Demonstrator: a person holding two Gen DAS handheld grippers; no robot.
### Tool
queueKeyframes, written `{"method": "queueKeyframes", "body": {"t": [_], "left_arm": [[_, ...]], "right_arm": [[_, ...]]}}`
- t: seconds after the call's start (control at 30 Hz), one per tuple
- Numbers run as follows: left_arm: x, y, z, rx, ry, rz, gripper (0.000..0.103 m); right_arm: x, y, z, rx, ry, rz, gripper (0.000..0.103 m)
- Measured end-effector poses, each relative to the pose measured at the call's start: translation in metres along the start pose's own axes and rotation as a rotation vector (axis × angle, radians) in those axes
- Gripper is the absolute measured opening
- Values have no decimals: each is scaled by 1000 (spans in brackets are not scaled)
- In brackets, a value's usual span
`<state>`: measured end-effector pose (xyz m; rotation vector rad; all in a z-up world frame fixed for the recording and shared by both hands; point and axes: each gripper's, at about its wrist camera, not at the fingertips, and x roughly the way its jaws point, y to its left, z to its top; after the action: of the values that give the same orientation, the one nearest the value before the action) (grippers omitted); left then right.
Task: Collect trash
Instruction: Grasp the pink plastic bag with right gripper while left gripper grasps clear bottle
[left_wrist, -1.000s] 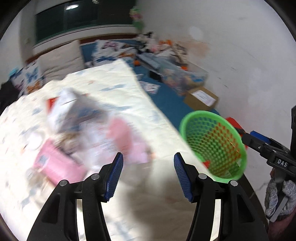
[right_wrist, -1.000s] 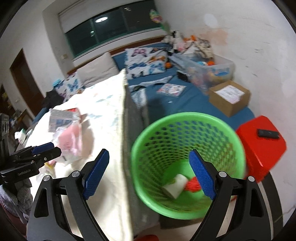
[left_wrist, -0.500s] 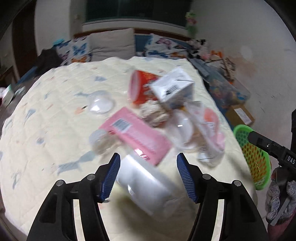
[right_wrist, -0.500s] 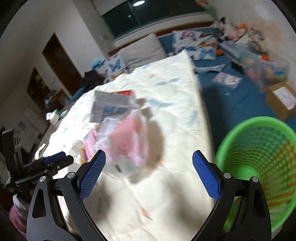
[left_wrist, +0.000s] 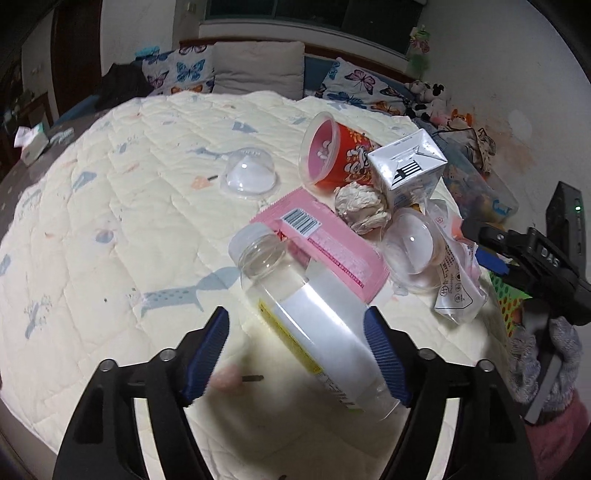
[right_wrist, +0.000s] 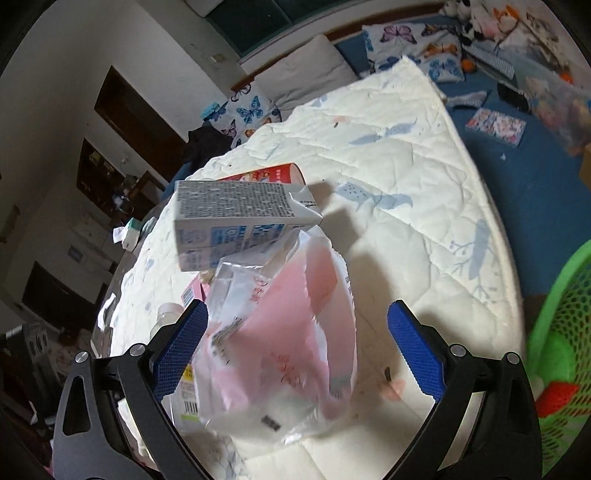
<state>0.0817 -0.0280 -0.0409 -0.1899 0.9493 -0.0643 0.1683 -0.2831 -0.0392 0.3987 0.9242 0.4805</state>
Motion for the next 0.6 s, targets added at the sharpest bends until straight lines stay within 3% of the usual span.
{"method": "queueKeyframes", "body": {"t": [0.23, 0.6], "left_arm": [[8, -2, -2, -54, 33, 6, 78], [29, -4, 5, -161, 98, -9, 81]], "right_arm": [[14, -7, -5, 33, 52, 48, 94], [0, 0, -17, 17, 37, 78, 57]]}}
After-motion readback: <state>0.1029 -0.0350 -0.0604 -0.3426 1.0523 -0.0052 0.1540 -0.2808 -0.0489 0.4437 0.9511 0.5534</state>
